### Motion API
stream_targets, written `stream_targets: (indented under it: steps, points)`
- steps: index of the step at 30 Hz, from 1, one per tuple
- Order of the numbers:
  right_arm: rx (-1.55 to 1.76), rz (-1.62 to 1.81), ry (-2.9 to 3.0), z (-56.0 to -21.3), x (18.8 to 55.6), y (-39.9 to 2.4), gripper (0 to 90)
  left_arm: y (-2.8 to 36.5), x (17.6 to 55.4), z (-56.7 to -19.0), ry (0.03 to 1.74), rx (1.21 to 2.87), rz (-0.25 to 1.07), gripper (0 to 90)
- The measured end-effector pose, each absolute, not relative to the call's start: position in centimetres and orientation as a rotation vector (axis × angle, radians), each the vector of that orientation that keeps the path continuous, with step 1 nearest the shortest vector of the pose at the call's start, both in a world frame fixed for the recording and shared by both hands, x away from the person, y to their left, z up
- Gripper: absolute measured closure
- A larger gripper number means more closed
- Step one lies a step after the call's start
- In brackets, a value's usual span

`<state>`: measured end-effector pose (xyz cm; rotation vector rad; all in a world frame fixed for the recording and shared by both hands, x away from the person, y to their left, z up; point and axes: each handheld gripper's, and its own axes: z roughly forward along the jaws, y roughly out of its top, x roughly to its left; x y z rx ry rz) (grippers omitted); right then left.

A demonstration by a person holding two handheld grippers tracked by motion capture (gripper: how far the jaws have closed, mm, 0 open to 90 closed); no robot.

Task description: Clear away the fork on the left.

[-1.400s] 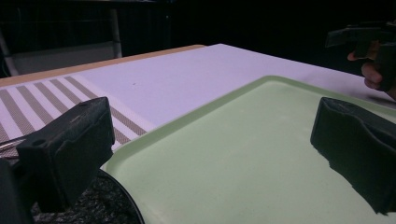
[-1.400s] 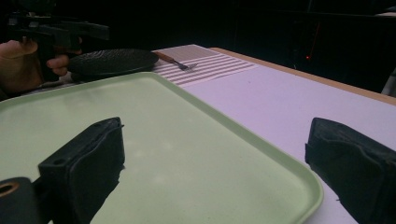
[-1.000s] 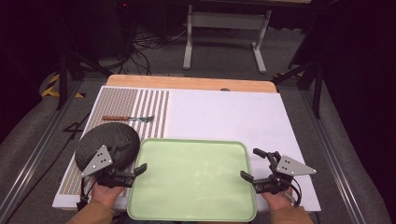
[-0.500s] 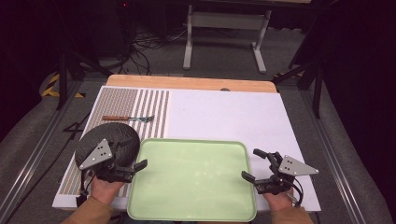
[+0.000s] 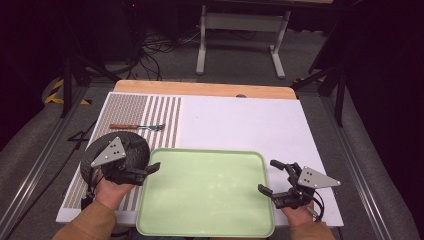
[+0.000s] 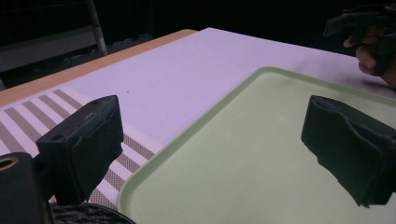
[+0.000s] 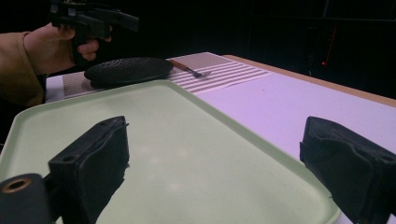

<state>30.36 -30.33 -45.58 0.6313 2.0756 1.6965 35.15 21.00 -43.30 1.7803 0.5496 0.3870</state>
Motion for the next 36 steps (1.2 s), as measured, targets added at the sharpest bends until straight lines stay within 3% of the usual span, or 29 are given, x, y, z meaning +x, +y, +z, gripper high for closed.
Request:
stream_targets:
  steps: [11, 21, 36]
  points:
    - [0.633, 1.7, 2.073, -45.6, 30.3, -30.5, 8.7, 21.0, 35.5, -40.5, 0.493, 1.831, 0.411, 7.4]
    - [0.638, 1.698, 2.076, -45.6, 30.3, -30.5, 8.7, 20.8, 37.3, -39.1, 0.432, 1.993, 0.445, 12.0]
    - [0.637, 1.662, 2.085, -45.7, 30.0, -30.7, 10.7, 19.8, 38.8, -37.8, 0.287, 2.29, 0.77, 17.3]
